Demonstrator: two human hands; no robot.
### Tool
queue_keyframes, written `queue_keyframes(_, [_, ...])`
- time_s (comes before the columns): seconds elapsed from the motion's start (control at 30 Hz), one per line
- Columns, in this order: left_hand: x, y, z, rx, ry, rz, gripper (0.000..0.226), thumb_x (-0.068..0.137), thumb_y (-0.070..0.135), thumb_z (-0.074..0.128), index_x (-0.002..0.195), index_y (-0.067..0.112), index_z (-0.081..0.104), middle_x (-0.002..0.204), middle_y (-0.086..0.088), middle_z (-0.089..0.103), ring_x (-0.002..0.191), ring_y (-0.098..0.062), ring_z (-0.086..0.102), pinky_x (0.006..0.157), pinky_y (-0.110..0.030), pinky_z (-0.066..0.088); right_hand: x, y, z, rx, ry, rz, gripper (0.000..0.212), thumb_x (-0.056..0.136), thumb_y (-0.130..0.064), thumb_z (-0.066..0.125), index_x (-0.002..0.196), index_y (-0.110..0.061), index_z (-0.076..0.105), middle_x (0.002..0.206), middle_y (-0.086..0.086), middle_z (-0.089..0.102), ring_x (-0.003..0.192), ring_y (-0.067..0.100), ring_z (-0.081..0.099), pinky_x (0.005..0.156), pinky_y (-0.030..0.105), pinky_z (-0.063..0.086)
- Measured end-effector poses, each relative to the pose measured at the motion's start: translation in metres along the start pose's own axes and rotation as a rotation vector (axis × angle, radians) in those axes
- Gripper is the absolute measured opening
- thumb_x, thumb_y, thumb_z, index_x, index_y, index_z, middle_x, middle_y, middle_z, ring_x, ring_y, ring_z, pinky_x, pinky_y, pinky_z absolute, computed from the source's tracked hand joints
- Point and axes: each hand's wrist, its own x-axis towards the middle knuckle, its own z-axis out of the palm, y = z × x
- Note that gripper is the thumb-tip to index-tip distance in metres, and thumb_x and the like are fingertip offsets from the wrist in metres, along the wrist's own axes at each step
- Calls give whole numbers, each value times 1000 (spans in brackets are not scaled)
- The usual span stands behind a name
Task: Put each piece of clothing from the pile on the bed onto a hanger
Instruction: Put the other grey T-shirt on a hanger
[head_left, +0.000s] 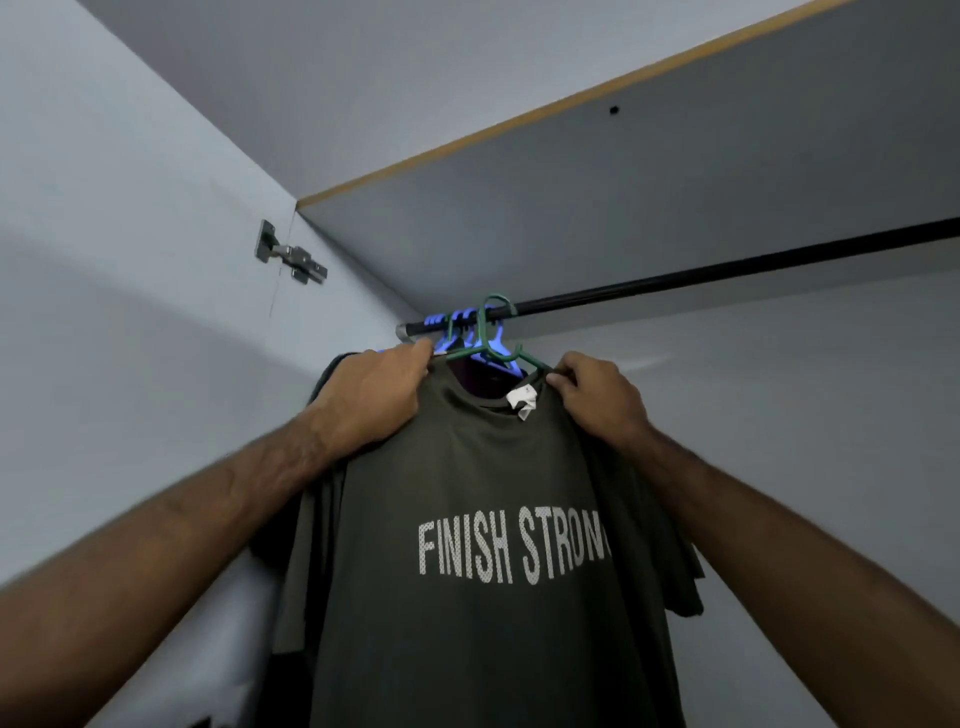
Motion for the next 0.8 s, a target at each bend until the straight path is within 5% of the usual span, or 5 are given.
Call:
queue_keyframes(0.27, [95, 12, 46, 167, -44, -46, 13, 93, 14, 45, 104, 16, 37, 108, -13, 62, 89, -38, 60, 69, -41, 43, 80, 45, 67, 63, 17, -85, 44, 100, -41, 51, 136, -17, 49, 140, 10, 53, 127, 32, 49, 103, 48, 40])
queue_keyframes(0.5, [138, 21, 96, 270, -66, -118, 35, 94, 11, 45, 129, 10, 39, 119, -17, 59, 102, -41, 62, 70, -41, 39, 96, 58, 121, 184, -103, -147, 54, 99, -50, 48, 143, -20, 45, 143, 11, 50, 130, 30, 49, 108, 46, 41])
queue_keyframes(0.8, [149, 34, 120, 404, -79, -34, 36, 95, 12, 48, 130, 15, 44, 121, -13, 59, 102, -37, 64, 68, -39, 38, 92, 63, 168, 198, -189, -152, 61, 98, -53, 48, 148, -18, 40, 148, 13, 46, 135, 31, 45, 111, 47, 39])
